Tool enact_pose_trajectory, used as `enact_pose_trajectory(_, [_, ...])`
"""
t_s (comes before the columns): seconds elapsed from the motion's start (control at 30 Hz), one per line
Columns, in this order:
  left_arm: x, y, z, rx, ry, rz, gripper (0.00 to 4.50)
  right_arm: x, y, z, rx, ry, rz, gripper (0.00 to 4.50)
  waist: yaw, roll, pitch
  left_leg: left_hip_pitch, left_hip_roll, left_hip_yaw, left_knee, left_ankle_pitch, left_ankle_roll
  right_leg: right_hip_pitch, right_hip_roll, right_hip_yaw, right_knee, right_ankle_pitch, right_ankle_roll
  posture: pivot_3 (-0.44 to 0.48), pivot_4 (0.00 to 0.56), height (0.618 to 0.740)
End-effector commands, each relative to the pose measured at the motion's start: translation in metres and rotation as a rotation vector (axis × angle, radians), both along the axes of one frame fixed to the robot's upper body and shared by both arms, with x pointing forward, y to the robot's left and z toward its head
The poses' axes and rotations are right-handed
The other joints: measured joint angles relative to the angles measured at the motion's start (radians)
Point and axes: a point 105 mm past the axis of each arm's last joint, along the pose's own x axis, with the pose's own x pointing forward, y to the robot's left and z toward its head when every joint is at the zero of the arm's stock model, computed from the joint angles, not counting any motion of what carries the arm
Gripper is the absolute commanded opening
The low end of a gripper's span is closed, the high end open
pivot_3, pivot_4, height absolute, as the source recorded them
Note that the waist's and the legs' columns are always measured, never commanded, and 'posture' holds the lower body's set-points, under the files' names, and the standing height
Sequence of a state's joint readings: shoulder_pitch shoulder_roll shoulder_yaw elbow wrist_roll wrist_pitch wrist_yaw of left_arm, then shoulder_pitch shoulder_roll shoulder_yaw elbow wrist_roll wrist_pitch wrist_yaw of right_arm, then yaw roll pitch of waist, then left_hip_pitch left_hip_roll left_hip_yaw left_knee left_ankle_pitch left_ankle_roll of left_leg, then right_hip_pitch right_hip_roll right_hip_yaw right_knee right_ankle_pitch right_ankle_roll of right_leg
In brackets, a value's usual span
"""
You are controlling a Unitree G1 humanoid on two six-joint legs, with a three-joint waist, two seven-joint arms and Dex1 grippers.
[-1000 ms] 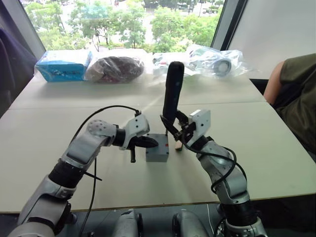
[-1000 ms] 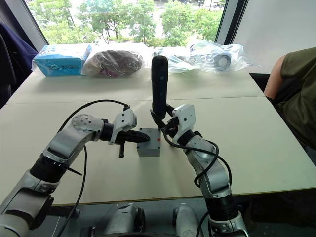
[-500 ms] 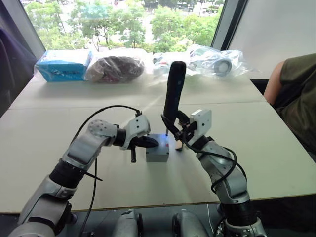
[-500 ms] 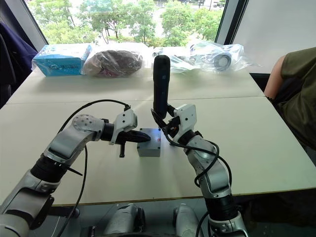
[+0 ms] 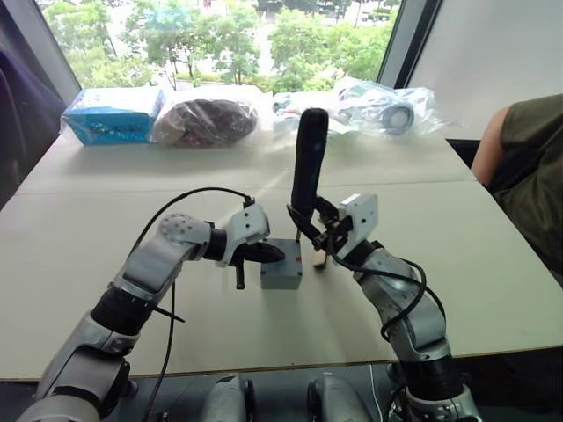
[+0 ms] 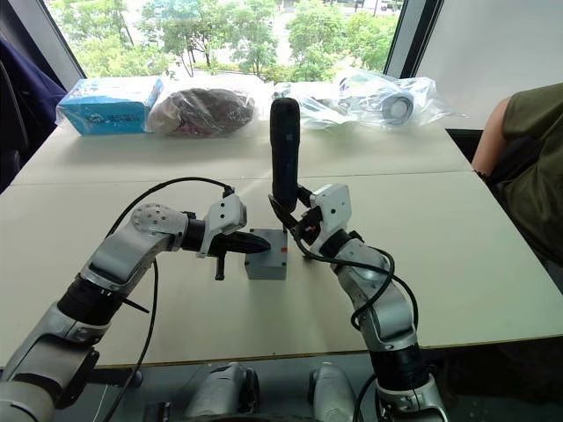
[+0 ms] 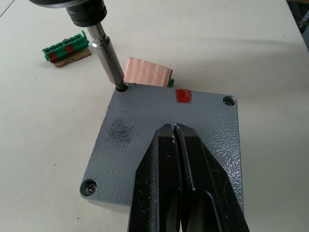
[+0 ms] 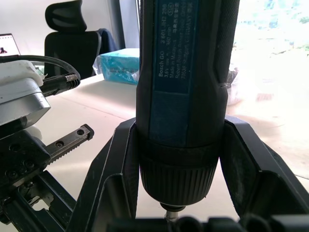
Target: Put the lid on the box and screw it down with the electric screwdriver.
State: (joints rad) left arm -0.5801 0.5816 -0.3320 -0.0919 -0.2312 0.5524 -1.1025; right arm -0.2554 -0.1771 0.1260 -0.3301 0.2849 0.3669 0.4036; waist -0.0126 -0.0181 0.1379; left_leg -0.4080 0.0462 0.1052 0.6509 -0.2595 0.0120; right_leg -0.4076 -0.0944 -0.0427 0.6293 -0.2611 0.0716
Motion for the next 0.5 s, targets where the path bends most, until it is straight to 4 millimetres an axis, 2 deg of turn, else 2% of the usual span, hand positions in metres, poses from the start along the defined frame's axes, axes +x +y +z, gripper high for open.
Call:
enact_pose_trajectory(0.03, [-0.003,0.005,-0.014,0.023,0.052,0.025,0.0,-0.004,-0.004,0.038,0.035,-0.06,0.055,1.84,-0.001,0.002,0.002,0.0,0.0,0.0,0.0,0.0,0.0,0.0,0.0,0.0,0.0,0.0,0.0,0.0,0.15,0.74])
enact_pose_trajectory(0.13, [-0.003,0.006,-0.013,0.011,0.051,0.037,0.0,-0.007,-0.011,0.082,0.072,-0.152,0.077,1.84,-0.002,0.006,0.006,-0.004,-0.001,0.001,-0.001,0.001,0.0,-0.001,-0.001,0.0,0.0,0.0,0.0,0.0,0.15,0.74])
enact_pose_trajectory(0.2, [0.0,0.007,-0.007,-0.028,0.06,0.059,0.0,-0.006,-0.023,0.114,0.088,-0.182,0.079,1.84,-0.001,0.01,0.009,-0.007,-0.001,0.0,-0.001,0.002,0.0,-0.004,-0.001,0.0,0.001,0.0,-0.001,0.0,0.15,0.74])
enact_pose_trajectory(0.3, [0.004,0.006,0.009,-0.117,0.08,0.084,0.0,-0.002,-0.043,0.139,0.143,-0.141,0.052,1.84,0.001,0.011,0.011,-0.015,-0.001,0.0,0.0,0.003,-0.001,-0.011,-0.001,-0.001,0.002,0.001,0.0,0.0,0.15,0.74])
enact_pose_trajectory(0.37, [0.008,0.006,0.035,-0.218,0.095,0.094,0.0,0.007,-0.067,0.133,0.121,0.076,0.045,1.84,0.002,0.012,0.012,-0.019,-0.001,0.0,0.0,0.003,-0.001,-0.014,0.0,-0.002,0.002,0.001,0.0,0.0,0.15,0.74])
enact_pose_trajectory(0.5, [-0.004,0.009,0.055,-0.194,0.077,0.012,0.0,0.02,-0.133,0.081,-0.072,0.457,-0.216,1.84,0.002,0.007,0.016,-0.024,-0.002,-0.001,0.002,0.003,0.0,-0.016,-0.001,-0.007,0.002,0.001,0.001,0.0,0.15,0.74])
